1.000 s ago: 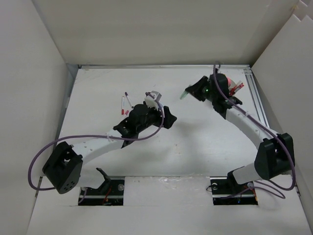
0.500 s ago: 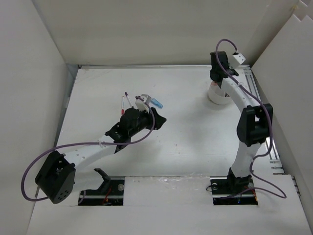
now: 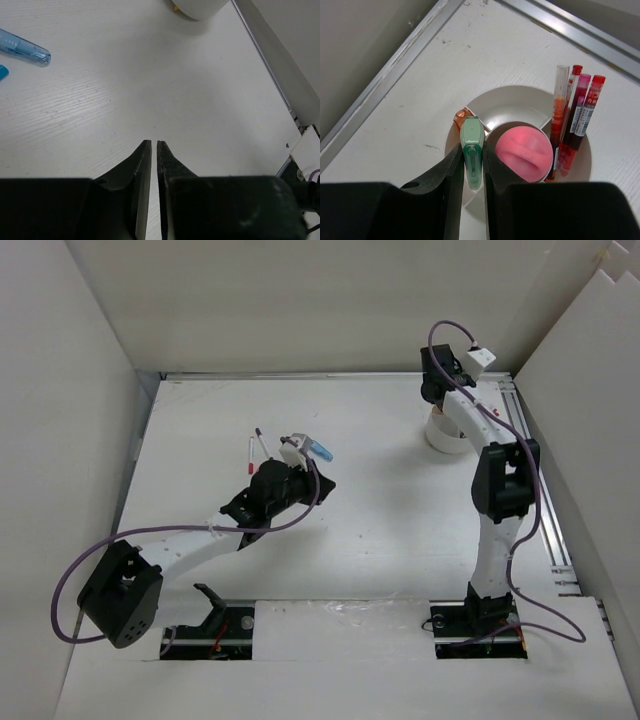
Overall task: Sort the stationery into containers
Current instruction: Place the stationery in the storage box, then pick up the stationery from the center of the board.
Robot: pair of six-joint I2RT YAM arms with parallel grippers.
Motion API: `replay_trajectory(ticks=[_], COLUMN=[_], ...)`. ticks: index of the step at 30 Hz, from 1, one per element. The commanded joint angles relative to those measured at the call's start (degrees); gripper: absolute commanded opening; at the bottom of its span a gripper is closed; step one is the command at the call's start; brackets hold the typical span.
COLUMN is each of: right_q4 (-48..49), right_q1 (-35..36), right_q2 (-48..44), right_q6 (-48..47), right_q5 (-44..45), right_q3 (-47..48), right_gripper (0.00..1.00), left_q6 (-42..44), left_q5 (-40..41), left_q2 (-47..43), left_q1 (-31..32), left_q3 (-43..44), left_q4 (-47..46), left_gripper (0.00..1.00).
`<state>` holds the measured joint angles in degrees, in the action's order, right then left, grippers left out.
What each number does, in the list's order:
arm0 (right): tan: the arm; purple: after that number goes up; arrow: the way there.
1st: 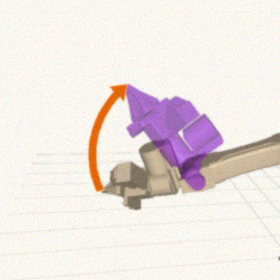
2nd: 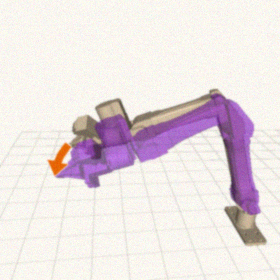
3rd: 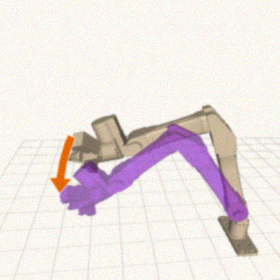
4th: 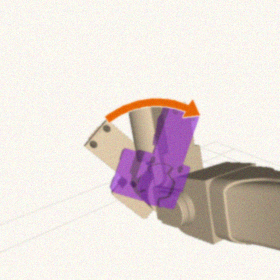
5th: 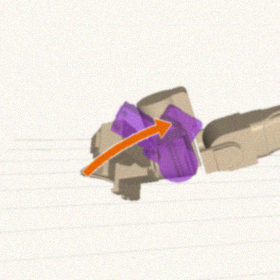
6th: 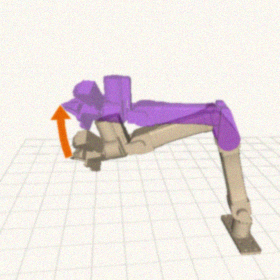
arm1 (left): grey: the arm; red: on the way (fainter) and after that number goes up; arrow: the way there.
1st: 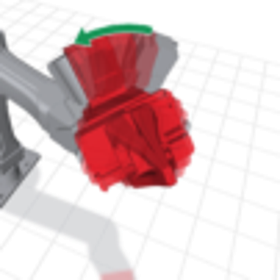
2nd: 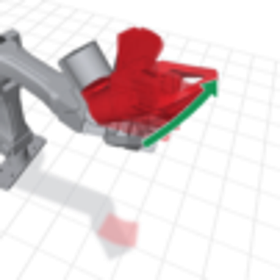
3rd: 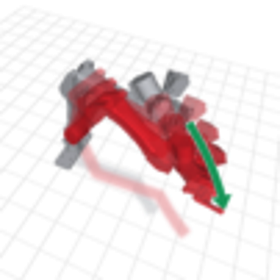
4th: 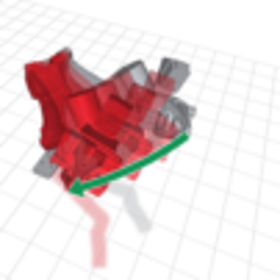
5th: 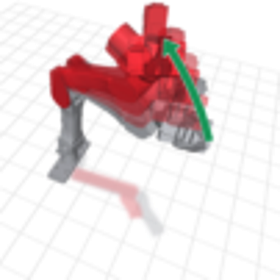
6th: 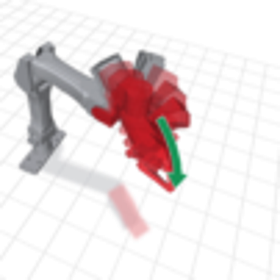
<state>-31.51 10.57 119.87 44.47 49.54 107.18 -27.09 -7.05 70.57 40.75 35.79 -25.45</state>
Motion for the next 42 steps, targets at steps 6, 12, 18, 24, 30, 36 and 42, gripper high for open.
replay_trajectory(ticks=[6, 12, 18, 24, 30, 36, 42], right_q4=[0.57, 1.1, 1.62, 1.62, 1.62, 6.43, 13.04], right_q1=[-0.11, 0.42, 1.47, 2.52, 2.53, 5.77, 11.39], right_q2=[2.21, 3.87, 5.02, 2.92, -4.29, -19.02, -30.91], right_q6=[-2.02, -2.54, -2.54, -2.54, 0.7, 3.7, 6.06], right_q5=[3.81, 3.81, 3.81, 2.76, 0.04, -9.53, -20.69], right_q3=[4.18, 4.71, 5.93, 4.28, 1.03, -12.12, -28.05], right_gripper=[0.05, 0.08, 0.17, 0.46, 0.53, 0.38, 0.0], left_q6=[0.72, 0.2, 0.2, 0.2, 0.72, 1.87, 1.08], left_q5=[3.78, 6.43, 7.48, 9.76, 15.56, 26.64, 30.16], left_q2=[-0.44, 0.1, 0.1, 0.71, 1.86, 5.55, 10.9], left_q1=[-0.23, -0.23, -0.23, -0.23, -0.23, -0.23, -0.23], left_q3=[2.09, 2.62, 3.14, 3.14, 4.73, 7.19, 10.61], left_q4=[0.57, 1.63, 2.25, 3.39, 5.85, 10.86, 16.57], left_gripper=[0.46, 0.57, 0.57, 0.58, 0.63, 0.57, 0.54])
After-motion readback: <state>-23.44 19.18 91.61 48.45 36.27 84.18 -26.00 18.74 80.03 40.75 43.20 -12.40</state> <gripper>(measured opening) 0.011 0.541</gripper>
